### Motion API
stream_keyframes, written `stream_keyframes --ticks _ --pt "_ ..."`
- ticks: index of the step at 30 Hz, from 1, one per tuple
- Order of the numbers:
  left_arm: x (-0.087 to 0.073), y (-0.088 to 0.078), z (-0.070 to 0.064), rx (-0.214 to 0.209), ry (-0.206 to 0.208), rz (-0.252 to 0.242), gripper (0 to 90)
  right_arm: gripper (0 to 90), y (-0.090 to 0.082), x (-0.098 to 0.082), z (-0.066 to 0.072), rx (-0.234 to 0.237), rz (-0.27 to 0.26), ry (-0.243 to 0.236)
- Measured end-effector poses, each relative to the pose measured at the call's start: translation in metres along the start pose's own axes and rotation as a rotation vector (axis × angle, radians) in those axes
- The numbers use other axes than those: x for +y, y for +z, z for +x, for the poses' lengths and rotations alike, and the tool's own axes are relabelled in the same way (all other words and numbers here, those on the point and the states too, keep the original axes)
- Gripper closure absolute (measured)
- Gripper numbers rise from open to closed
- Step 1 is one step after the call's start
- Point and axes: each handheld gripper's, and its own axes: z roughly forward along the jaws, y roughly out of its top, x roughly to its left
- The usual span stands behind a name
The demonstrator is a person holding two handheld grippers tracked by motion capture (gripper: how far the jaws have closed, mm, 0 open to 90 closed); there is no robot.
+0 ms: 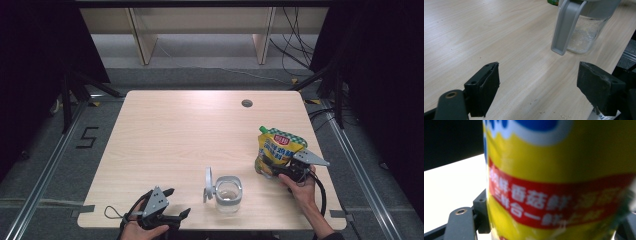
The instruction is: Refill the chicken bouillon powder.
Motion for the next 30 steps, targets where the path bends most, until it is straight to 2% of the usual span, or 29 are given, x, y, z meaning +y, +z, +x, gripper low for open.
stream_keyframes --ticks 1,2,3,4,5,6,7,9,10,12,14,16,18,19,20,21,22,23,24,25,26,28,29,30 --pt "0.000 0.000 0.000 -0.001 -0.002 -0.002 17.9 26.9 0.000 0.001 -0.002 0.017 0.011 -0.022" --pt "0.000 0.000 0.000 -0.001 0.000 -0.001 17.9 28.4 0.001 0.001 -0.001 0.001 0.003 -0.017" --pt "0.000 0.000 0.001 0.003 0.002 0.000 17.9 29.2 0.002 0.001 -0.001 -0.008 -0.002 -0.032" --pt "0.001 -0.001 0.001 0.008 0.000 0.001 17.9 30.6 0.000 0.003 0.001 -0.003 0.032 -0.004" --pt "0.000 -0.001 -0.001 0.007 -0.026 0.002 17.9 31.0 0.001 0.004 0.000 0.019 0.032 -0.012" --pt "0.000 -0.001 -0.001 0.009 -0.030 0.003 18.0 31.9 0.001 0.004 0.001 -0.009 0.029 -0.020" --pt "0.000 -0.001 0.000 0.010 -0.027 0.005 17.9 32.4 0.000 0.004 0.003 -0.022 0.037 0.000" --pt "0.000 -0.002 0.001 0.008 -0.013 0.003 18.0 33.0 -0.001 0.005 0.006 -0.027 0.049 -0.004" --pt "0.000 -0.002 0.001 0.010 -0.027 0.004 18.0 33.3 -0.001 0.006 0.006 -0.020 0.055 -0.035" --pt "-0.001 -0.002 0.001 0.013 -0.034 -0.007 18.0 33.9 0.000 0.007 0.010 -0.021 0.051 -0.036" --pt "-0.001 -0.003 0.004 0.011 0.001 0.004 18.1 34.2 -0.002 0.009 0.013 -0.023 0.081 -0.037" --pt "0.000 -0.004 0.004 0.021 0.002 0.003 18.1 34.6 -0.004 0.011 0.013 -0.035 0.083 -0.065" --pt "0.000 -0.004 0.004 0.020 0.000 0.003 18.1 34.7 -0.008 0.013 0.012 -0.050 0.110 -0.098" --pt "-0.001 -0.004 0.003 0.017 0.003 0.001 18.1 34.8 -0.010 0.014 0.014 -0.054 0.101 -0.070" --pt "0.000 -0.004 0.004 0.015 0.004 0.005 18.1 34.9 -0.013 0.015 0.012 -0.054 0.091 -0.085" --pt "0.000 -0.004 0.004 0.015 0.005 0.007 18.1 34.9 -0.016 0.017 0.013 -0.065 0.112 -0.092" --pt "0.000 -0.003 0.004 0.016 -0.003 -0.003 18.1 35.0 -0.019 0.019 0.012 -0.066 0.080 -0.113" --pt "0.000 -0.003 0.004 0.016 -0.004 -0.001 18.1 35.1 -0.022 0.022 0.014 -0.044 0.082 -0.095" --pt "0.000 -0.004 0.004 0.010 0.001 0.007 18.1 35.1 -0.026 0.025 0.015 -0.061 0.082 -0.150" --pt "-0.001 -0.004 0.004 0.014 0.009 0.010 18.1 35.1 -0.032 0.029 0.024 -0.047 0.087 -0.107" --pt "0.000 -0.004 0.004 0.013 0.004 0.004 18.1 35.1 -0.036 0.034 0.028 -0.039 0.078 -0.155" --pt "0.000 -0.003 0.004 0.017 -0.006 -0.005 18.1 35.3 -0.042 0.040 0.039 -0.039 0.061 -0.156" --pt "0.000 -0.003 0.004 0.018 -0.005 -0.005 18.1 35.3 -0.042 0.044 0.037 -0.032 0.031 -0.277" --pt "-0.001 -0.003 0.004 0.020 0.000 0.001 18.1 35.3 -0.044 0.046 0.043 -0.035 0.051 -0.316"
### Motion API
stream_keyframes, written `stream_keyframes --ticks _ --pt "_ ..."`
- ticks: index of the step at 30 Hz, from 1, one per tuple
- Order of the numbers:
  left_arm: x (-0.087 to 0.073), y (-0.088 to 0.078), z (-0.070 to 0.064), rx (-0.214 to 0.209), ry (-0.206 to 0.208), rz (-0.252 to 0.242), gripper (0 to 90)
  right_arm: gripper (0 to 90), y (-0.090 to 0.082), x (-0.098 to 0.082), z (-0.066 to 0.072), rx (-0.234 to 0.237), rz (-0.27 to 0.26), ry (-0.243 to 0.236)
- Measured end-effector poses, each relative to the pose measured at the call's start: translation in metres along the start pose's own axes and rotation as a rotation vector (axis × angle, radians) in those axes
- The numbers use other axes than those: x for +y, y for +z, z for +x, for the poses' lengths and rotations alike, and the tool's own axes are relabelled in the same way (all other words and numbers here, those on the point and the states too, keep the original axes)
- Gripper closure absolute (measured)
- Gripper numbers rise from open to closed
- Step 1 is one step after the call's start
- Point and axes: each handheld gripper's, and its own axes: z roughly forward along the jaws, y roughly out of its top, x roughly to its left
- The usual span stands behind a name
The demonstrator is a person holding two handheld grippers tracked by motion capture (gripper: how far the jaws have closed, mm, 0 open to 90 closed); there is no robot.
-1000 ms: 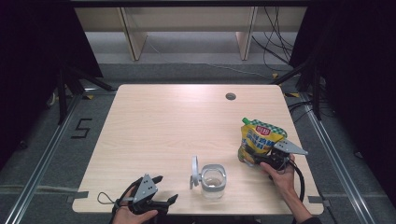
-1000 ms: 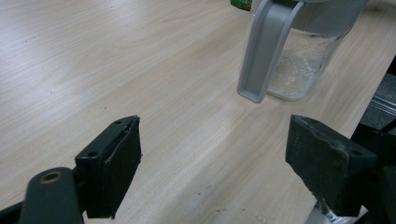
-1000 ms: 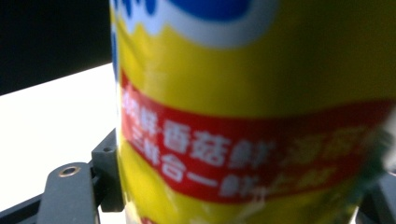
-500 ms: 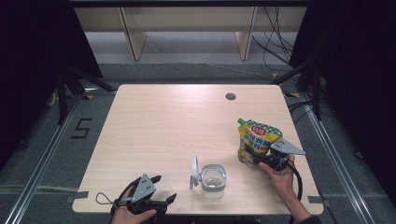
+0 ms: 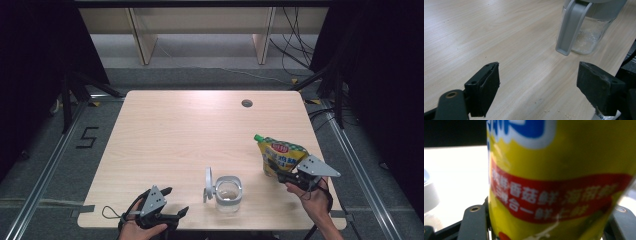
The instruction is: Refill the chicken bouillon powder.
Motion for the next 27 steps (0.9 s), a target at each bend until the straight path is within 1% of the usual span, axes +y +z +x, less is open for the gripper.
stream_keyframes --ticks 1,2,4,5,6,7,8,9,10,11,12,13,14,16,17,18,19,20,21,22,23,25,27 --pt "0.000 0.000 0.000 -0.003 0.000 -0.002 18.0 35.4 -0.003 0.003 0.005 -0.005 0.006 -0.024" --pt "0.000 0.000 0.000 0.000 -0.001 -0.001 18.1 35.4 -0.005 0.005 0.009 0.004 0.011 -0.054" --pt "0.001 0.000 0.000 0.002 -0.001 -0.001 18.1 35.4 -0.006 0.006 0.015 0.020 0.031 -0.092" --pt "0.000 0.000 0.000 -0.006 -0.002 0.001 18.1 35.5 -0.006 0.007 0.018 0.018 0.035 -0.120" --pt "0.000 0.000 -0.001 -0.003 0.006 0.002 18.1 35.5 -0.007 0.007 0.021 0.027 0.042 -0.134" --pt "0.000 0.000 -0.001 -0.002 0.004 0.001 18.1 35.5 -0.007 0.008 0.023 0.035 0.047 -0.151" --pt "0.000 0.000 0.000 0.000 -0.002 -0.001 18.1 35.5 -0.008 0.008 0.025 0.035 0.056 -0.158" --pt "0.000 0.001 -0.002 0.000 -0.037 -0.003 18.1 35.6 -0.007 0.009 0.027 0.034 0.054 -0.180" --pt "0.000 0.002 -0.001 -0.002 -0.036 0.001 18.1 35.6 -0.009 0.010 0.029 0.025 0.054 -0.194" --pt "-0.001 0.002 -0.001 0.000 -0.031 -0.002 18.1 35.6 -0.009 0.011 0.030 0.037 0.061 -0.206" --pt "-0.001 0.001 -0.001 0.003 -0.020 0.003 18.1 35.6 -0.009 0.012 0.031 0.033 0.064 -0.222" --pt "-0.001 0.001 -0.001 -0.001 -0.027 0.000 18.1 35.6 -0.010 0.013 0.034 0.031 0.076 -0.219" --pt "-0.001 0.001 -0.001 -0.002 -0.032 0.005 18.1 35.6 -0.010 0.013 0.034 0.021 0.070 -0.251" --pt "0.000 0.001 -0.001 -0.002 -0.032 0.006 18.1 35.7 -0.012 0.015 0.037 0.025 0.082 -0.283" --pt "-0.001 -0.001 0.001 0.008 -0.002 0.025 18.1 35.7 -0.012 0.015 0.038 0.025 0.090 -0.300" --pt "-0.002 0.001 -0.001 0.003 -0.022 0.000 18.1 35.7 -0.014 0.016 0.040 0.016 0.094 -0.325" --pt "-0.001 0.001 -0.001 0.000 -0.027 0.003 18.1 35.7 -0.014 0.017 0.042 0.013 0.099 -0.341" --pt "-0.001 0.002 -0.001 0.001 -0.034 -0.001 18.1 35.7 -0.014 0.018 0.043 0.011 0.102 -0.376" --pt "-0.001 0.001 -0.001 0.003 -0.034 -0.001 18.1 35.8 -0.015 0.018 0.044 0.009 0.103 -0.392" --pt "-0.001 0.001 -0.001 0.002 -0.024 0.004 18.1 35.8 -0.016 0.019 0.045 0.007 0.112 -0.405" --pt "-0.001 0.001 -0.001 0.001 -0.031 0.000 18.1 35.8 -0.017 0.019 0.046 0.004 0.110 -0.407" --pt "-0.001 0.001 -0.001 0.002 -0.030 0.007 18.1 35.8 -0.017 0.020 0.048 -0.002 0.118 -0.455" --pt "-0.001 0.001 0.000 0.005 -0.013 0.011 18.1 35.9 -0.019 0.021 0.050 -0.005 0.122 -0.483"
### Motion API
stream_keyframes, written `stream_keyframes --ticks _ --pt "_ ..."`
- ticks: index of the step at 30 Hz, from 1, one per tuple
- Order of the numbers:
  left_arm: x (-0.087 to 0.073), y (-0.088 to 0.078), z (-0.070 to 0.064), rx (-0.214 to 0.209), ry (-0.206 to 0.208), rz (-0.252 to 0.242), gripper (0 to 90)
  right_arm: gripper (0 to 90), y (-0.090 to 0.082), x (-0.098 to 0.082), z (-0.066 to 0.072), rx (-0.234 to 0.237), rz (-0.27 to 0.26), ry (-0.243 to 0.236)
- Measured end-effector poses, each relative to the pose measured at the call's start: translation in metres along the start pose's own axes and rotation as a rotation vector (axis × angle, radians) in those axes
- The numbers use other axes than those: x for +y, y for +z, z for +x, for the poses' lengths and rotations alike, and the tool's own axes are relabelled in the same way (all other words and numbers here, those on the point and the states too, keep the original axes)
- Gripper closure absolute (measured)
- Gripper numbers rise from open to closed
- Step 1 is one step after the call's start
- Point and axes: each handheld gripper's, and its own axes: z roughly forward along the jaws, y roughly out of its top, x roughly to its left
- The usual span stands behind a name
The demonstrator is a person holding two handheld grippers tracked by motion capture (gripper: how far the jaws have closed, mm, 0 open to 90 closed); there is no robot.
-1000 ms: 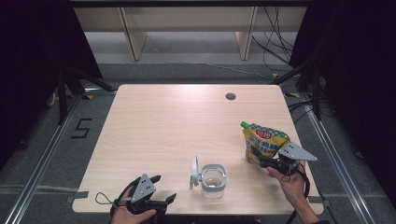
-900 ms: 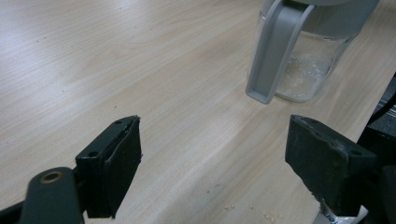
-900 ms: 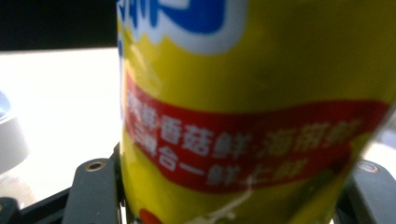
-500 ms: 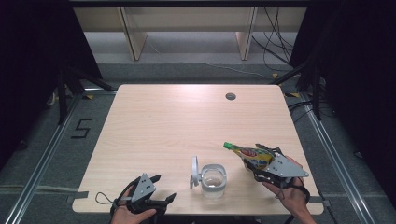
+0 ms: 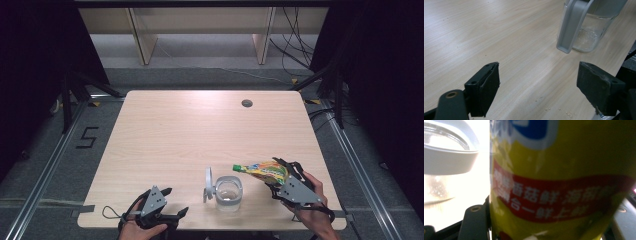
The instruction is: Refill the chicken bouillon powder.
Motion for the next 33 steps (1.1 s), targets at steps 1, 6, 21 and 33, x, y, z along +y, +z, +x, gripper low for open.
stream_keyframes --ticks 1,6,21,33 --pt "0.000 0.000 0.000 -0.001 -0.007 -0.002 18.1 35.9 -0.001 0.001 0.002 -0.003 0.006 0.000" --pt "-0.001 0.001 -0.001 -0.004 -0.019 -0.005 18.1 35.9 -0.003 0.004 0.005 -0.016 0.024 -0.095" --pt "-0.001 0.001 0.000 -0.006 -0.005 0.011 18.1 36.0 -0.007 0.017 0.017 -0.097 0.105 -0.386" --pt "-0.001 0.002 -0.001 -0.004 -0.015 0.001 18.1 37.8 -0.004 0.021 0.025 -0.135 0.154 -0.583"
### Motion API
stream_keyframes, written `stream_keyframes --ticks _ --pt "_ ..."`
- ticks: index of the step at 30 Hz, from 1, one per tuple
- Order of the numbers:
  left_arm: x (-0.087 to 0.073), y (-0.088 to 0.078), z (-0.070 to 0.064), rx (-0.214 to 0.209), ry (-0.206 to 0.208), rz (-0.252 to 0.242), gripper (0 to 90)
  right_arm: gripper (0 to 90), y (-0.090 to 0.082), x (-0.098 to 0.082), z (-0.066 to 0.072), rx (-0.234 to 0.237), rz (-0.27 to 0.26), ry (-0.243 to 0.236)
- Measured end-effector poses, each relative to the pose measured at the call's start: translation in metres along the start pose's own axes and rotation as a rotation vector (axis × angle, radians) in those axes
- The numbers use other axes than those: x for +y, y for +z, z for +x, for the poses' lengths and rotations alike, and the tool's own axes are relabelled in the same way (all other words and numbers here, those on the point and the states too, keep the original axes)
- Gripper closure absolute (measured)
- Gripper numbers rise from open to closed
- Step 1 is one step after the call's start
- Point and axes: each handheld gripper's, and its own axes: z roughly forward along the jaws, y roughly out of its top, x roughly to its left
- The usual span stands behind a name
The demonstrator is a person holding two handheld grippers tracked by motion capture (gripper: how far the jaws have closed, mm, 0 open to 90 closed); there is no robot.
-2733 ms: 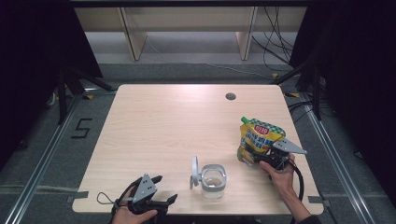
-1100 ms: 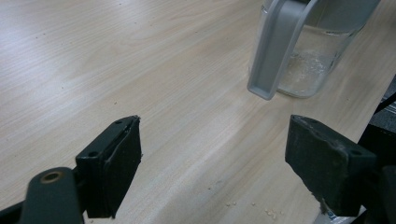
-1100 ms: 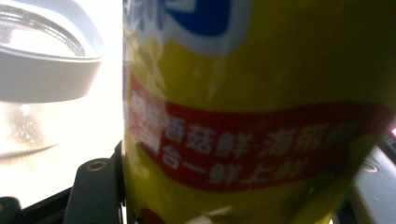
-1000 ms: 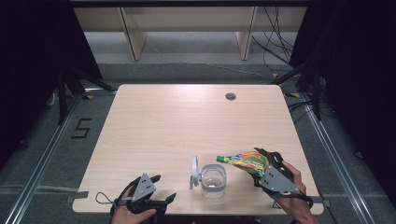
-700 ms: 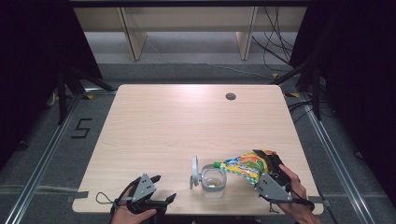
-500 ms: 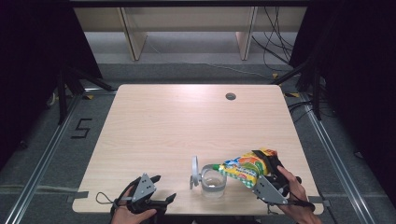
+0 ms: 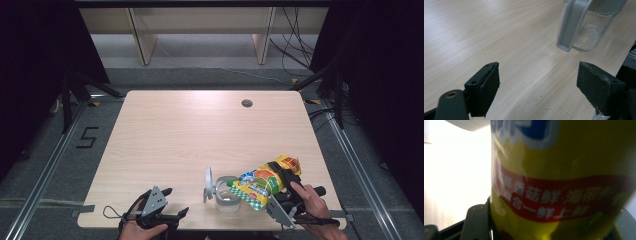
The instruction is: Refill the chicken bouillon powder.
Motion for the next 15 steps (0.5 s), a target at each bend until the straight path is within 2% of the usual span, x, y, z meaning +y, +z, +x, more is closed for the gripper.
stream_keyframes --ticks 1,3,4,5,6,7,8,9,10,12,14,15 --pt "0.0002 -0.0001 0.0002 0.000 0.001 0.000 18.1 37.8 -0.0007 -0.0002 0.0035 -0.003 0.018 0.043" --pt "0.0000 -0.0001 0.0000 0.000 0.002 0.000 18.1 37.8 0.0002 0.0015 -0.0020 -0.019 0.001 -0.068" --pt "0.0000 -0.0006 0.0008 0.004 0.016 0.008 18.1 37.8 -0.0003 0.0007 0.0028 -0.012 0.014 -0.012" --pt "0.0000 -0.0008 0.0010 0.002 0.015 0.009 18.1 37.8 0.0003 0.0016 0.0022 -0.018 0.006 -0.038" --pt "-0.0001 -0.0005 0.0006 0.001 0.002 0.007 18.1 37.9 -0.0004 0.0032 -0.0011 -0.030 0.012 -0.095" --pt "0.0001 -0.0005 0.0005 0.001 0.000 0.006 18.1 37.9 0.0002 0.0024 0.0030 -0.025 0.014 -0.041" --pt "0.0001 -0.0002 0.0002 0.002 0.003 0.000 18.1 37.9 0.0003 0.0027 0.0030 -0.024 0.013 -0.047" --pt "0.0002 -0.0008 0.0014 0.004 0.026 0.010 18.1 37.9 -0.0001 0.0034 0.0023 -0.030 0.018 -0.068" --pt "0.0004 -0.0009 0.0024 0.005 0.042 0.014 18.1 37.9 0.0002 0.0047 -0.0011 -0.036 0.014 -0.130" --pt "0.0005 -0.0004 0.0015 0.002 0.029 0.009 18.1 37.9 0.0010 0.0048 0.0007 -0.039 0.021 -0.129" --pt "0.0004 -0.0001 0.0012 -0.002 0.034 0.005 18.1 37.9 0.0009 0.0046 0.0032 -0.046 0.025 -0.108" --pt "0.0003 -0.0002 0.0012 -0.002 0.036 0.005 18.1 37.9 0.0012 0.0051 0.0028 -0.045 0.022 -0.121"
